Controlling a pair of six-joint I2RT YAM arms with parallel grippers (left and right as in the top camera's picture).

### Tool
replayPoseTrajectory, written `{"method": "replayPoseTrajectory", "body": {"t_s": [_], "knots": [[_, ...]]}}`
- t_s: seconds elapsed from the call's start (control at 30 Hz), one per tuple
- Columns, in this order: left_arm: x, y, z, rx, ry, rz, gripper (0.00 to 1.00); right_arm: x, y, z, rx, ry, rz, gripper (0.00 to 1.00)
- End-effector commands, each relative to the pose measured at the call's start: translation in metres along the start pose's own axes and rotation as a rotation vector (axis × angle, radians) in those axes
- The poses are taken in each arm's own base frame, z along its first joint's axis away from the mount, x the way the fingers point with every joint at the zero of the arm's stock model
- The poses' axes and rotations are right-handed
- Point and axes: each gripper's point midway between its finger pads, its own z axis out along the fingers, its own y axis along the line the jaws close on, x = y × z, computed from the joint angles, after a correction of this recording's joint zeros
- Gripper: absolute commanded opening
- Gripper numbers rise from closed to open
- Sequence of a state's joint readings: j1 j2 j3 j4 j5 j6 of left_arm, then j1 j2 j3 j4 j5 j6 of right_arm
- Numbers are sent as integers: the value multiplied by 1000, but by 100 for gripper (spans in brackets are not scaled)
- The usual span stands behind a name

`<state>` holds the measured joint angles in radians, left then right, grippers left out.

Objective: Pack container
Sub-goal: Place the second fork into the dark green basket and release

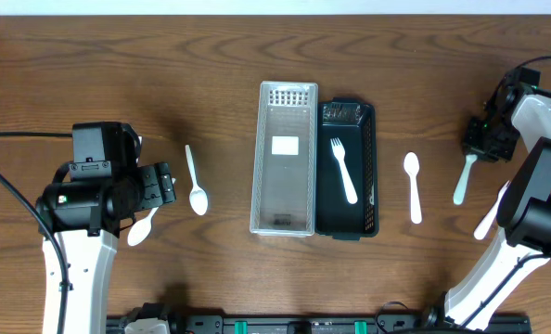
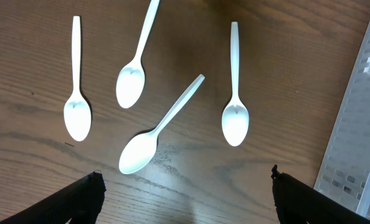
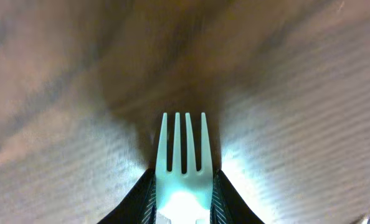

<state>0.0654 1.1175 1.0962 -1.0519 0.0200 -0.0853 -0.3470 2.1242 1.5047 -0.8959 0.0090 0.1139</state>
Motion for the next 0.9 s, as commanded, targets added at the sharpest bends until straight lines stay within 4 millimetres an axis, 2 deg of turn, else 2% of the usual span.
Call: {"method": "replayPoseTrajectory", "body": {"t_s": [0.0,0.1,0.13,0.2,0.3,0.4,0.47,0.57,0.7,0.87], "knots": [[-3,0,-2,-1,-3,-2,88,-7,26,-46,-44,-106,-28,10],[-3,0,-2,-1,-3,-2,88,-9,61,-105,-98,-244,-99,10],[-3,0,-2,-1,-3,-2,88,-6,76,-128,-116,-297,-137,10],[-3,0,-2,-1,-3,-2,88,6,104,-162,-154,-368,-187,11],[-3,0,-2,-1,-3,-2,88,31,147,-200,-222,-438,-256,12],[-3,0,-2,-1,-3,-2,88,63,192,-220,-288,-463,-342,11],[-3,0,-2,0,-4,-2,88,82,217,-221,-312,-451,-391,12],[-3,0,-2,0,-4,-2,88,105,242,-206,-291,-409,-439,13],[-3,0,-2,0,-4,-2,88,118,254,-173,-206,-343,-458,13],[-3,0,-2,-1,-3,-2,88,124,255,-118,-106,-218,-468,13]]}}
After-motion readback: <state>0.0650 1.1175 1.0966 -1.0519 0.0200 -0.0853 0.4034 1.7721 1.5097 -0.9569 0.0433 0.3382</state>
